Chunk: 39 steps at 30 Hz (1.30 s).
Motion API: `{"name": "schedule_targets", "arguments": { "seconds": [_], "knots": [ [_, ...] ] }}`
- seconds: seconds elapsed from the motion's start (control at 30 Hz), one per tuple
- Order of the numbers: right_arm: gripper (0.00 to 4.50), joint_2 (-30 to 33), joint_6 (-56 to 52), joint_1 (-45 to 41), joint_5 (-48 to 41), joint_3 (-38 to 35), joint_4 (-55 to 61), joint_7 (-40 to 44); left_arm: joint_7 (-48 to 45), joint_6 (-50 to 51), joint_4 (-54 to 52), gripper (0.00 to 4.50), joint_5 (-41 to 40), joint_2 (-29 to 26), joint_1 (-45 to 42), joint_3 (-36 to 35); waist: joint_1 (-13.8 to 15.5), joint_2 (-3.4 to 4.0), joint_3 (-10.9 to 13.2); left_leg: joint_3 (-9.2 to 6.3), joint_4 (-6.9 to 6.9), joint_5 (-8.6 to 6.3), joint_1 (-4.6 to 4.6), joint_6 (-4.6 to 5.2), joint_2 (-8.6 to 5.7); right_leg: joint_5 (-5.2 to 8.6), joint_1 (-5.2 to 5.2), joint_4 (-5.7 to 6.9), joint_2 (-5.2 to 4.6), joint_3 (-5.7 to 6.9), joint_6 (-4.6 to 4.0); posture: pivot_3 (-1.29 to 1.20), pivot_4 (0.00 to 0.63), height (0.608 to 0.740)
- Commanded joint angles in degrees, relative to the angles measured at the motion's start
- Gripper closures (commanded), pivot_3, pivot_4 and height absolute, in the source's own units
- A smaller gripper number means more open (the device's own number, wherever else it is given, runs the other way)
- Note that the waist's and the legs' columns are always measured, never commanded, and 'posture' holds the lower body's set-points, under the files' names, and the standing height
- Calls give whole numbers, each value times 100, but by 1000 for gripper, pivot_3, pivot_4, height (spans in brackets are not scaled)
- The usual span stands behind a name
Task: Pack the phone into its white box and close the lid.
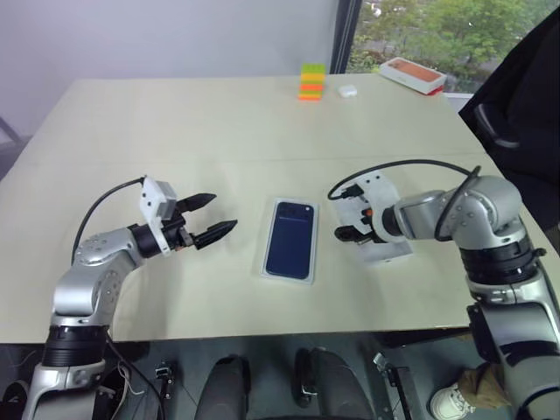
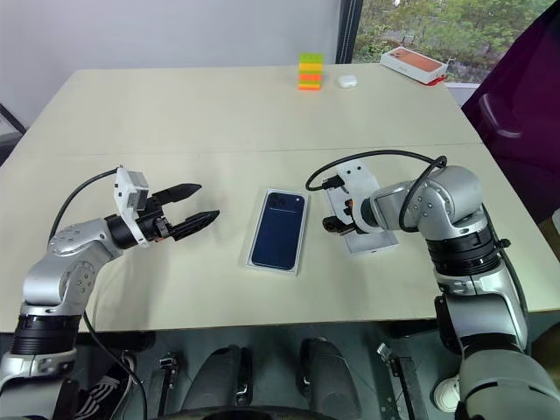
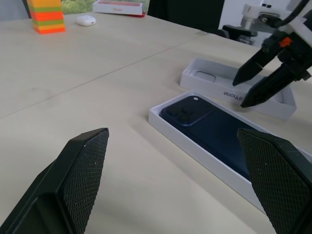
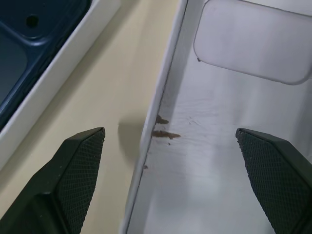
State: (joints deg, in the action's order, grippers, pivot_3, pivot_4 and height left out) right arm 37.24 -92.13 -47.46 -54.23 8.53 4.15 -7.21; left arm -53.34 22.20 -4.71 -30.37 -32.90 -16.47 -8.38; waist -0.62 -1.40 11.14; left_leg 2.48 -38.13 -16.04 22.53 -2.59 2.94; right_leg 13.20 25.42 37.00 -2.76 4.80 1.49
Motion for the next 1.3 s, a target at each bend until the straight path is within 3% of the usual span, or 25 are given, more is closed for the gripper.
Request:
{"name": "schedule_targets", "arguments": {
  "seconds": [0.03, 0.23, 0.27, 0.37, 0.5, 0.6, 0.63, 0.8, 0.87, 1.0, 1.17, 1.3],
  "knots": [
    [0, 12, -37, -52, -623, -2, 99, -594, 43, -33, -198, 63, -63, 17, -61, -37, -10, 0, 0, 1, 0, 0, 0, 0, 0, 0, 0, -1, 0, 0, 0, 0, 150, 740],
    [0, -132, -37, 124, -1320, -94, 13, -1523, 91, 44, -243, 63, -112, 26, -89, -16, -5, 0, 0, 1, 0, 0, 0, 0, 1, 0, 0, 0, 0, -1, 1, 0, 150, 740],
    [244, -161, -37, 167, -1363, -117, -1, -1674, 100, 46, -251, 18, -115, 28, -90, -17, -5, 0, 0, 1, 0, 0, 0, 0, 1, 0, 0, 0, 0, -1, 1, 0, 150, 740],
    [1152, -254, -37, 255, -1418, -165, -2, -2070, 117, 89, -251, 0, -127, 26, -95, -18, -3, -3, -2, 3, 0, 0, 0, 0, 1, 0, 0, -1, -1, -2, 1, 0, 150, 740],
    [3111, -485, -37, 432, -1495, -274, -90, -2461, 114, 141, -171, 0, -124, -1, -177, -18, -10, -10, -7, 2, 0, 0, -3, 1, 3, 3, -1, 0, 2, -2, 5, 0, 150, 740],
    [4283, -600, -37, 396, -1516, -342, -164, -2669, 80, 177, -83, 0, -121, -31, -254, -24, -5, -15, -10, 1, -5, 0, -7, 1, 4, 8, -7, 1, 2, -1, 15, 0, 150, 740],
    [4402, -624, -37, 386, -1471, -360, -145, -2715, 68, 182, -67, 0, -113, -38, -263, -20, -5, -16, -11, 1, -7, 0, -10, 1, 3, 8, -10, 1, 2, -2, 14, 0, 150, 740],
    [4402, -916, -37, 320, -1189, -746, -22, -2774, 129, 277, -86, 0, -159, -12, -307, -58, -9, -17, -12, 4, -9, 0, -11, 1, 3, 6, -11, 0, 1, -5, 13, 0, 150, 740],
    [4402, -947, 185, 340, -867, -812, 266, -2391, 153, 265, -99, 0, -154, 6, -299, -72, -8, -17, -11, 4, -7, 0, -5, 1, 4, 6, -4, 0, 3, -7, 13, 0, 150, 740],
    [4402, -1521, 90, 297, -619, -1734, 55, -2415, 173, 196, -29, 0, -99, 23, -306, -55, -11, -15, -11, 4, 1, 0, 1, 2, 5, 7, 4, -1, 5, -7, 13, 0, 150, 740],
    [4402, -1507, 792, -59, -55, -1674, 307, -1539, 200, 264, 32, 0, -147, 17, -328, -88, -14, -4, -4, 9, 3, -3, 4, 7, 6, 1, 8, -3, 6, -7, 4, 0, 150, 740],
    [4402, -2237, 1463, -435, -311, -2445, -28, -1136, 256, 323, 95, 0, -254, 10, -382, -202, -28, -4, -3, 9, 5, -4, 4, 9, 6, 5, 11, -3, 9, -10, 9, 0, 150, 740]
  ]
}}
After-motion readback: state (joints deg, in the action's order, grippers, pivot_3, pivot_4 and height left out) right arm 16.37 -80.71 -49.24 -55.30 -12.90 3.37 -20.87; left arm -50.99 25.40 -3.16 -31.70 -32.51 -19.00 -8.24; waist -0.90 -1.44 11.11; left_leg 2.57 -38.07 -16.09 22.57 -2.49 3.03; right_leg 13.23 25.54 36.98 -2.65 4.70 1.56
